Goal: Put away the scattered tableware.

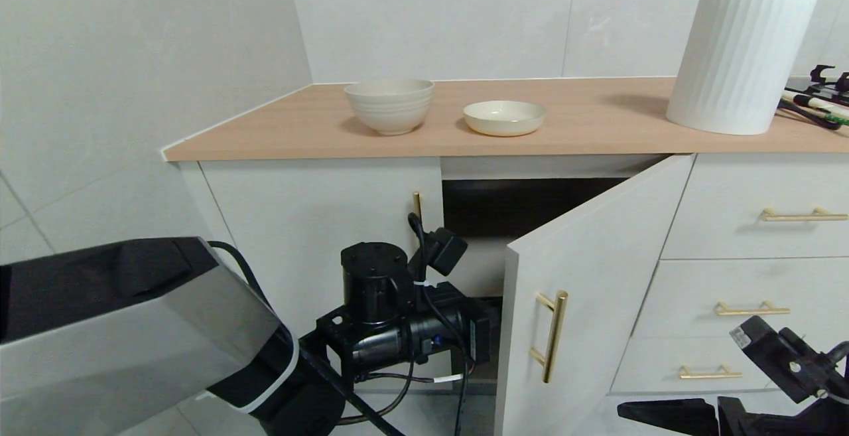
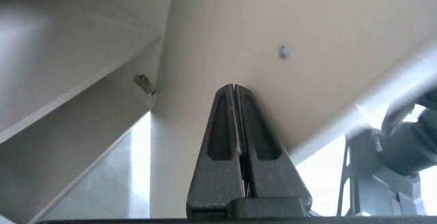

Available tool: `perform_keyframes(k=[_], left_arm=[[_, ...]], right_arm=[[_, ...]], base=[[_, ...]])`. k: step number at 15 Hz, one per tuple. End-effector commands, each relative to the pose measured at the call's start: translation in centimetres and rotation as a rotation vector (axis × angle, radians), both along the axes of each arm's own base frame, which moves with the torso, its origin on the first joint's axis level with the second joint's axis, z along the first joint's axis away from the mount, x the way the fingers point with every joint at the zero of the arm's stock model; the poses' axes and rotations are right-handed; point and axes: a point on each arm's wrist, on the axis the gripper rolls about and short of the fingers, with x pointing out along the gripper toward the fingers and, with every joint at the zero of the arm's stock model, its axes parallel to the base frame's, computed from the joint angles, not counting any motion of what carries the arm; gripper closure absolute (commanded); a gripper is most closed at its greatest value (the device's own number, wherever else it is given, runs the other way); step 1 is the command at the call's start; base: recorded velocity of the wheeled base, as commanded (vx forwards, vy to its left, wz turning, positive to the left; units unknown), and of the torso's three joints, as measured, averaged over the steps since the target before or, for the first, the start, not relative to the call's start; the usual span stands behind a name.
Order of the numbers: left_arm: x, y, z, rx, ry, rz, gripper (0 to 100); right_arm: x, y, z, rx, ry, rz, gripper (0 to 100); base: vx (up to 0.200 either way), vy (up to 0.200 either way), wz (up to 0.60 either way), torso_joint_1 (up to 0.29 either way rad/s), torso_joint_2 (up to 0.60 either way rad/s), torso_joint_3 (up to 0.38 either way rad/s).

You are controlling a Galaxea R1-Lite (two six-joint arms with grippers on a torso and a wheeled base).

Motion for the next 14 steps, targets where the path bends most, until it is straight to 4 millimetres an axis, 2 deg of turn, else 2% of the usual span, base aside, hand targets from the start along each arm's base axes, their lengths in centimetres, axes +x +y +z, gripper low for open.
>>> perform_keyframes(k=[1, 3, 7, 12, 14], left_arm=[[0.2, -0.5, 0.5, -0.007, -0.007, -0.006, 100], [0.5, -0.8, 0.8, 0.0, 0.0, -0.006, 100], [1.1, -1.5, 1.3, 0.001, -0.004, 0.007, 100], [2.2, -2.5, 1.0, 0.01, 0.007, 0.007, 100], [2.0, -3.0, 0.9, 0.012, 0.009, -0.005, 100]], right_arm=[[0.0, 0.0, -0.1, -0.002, 0.003, 0.001, 0], [0.0, 0.0, -0.1, -0.001, 0.002, 0.003, 0], [-0.2, 0.2, -0.2, -0.007, 0.009, 0.024, 0], [-0.3, 0.2, -0.2, -0.006, 0.009, 0.027, 0], [-0.5, 0.4, -0.2, -0.004, 0.005, 0.043, 0]], base=[[0.0, 0.0, 0.0, 0.0, 0.0, 0.0], [0.0, 0.0, 0.0, 0.0, 0.0, 0.0], [-0.2, 0.0, 0.0, 0.006, 0.01, -0.002], [0.0, 0.0, 0.0, 0.0, 0.0, 0.0], [0.0, 0.0, 0.0, 0.0, 0.0, 0.0]])
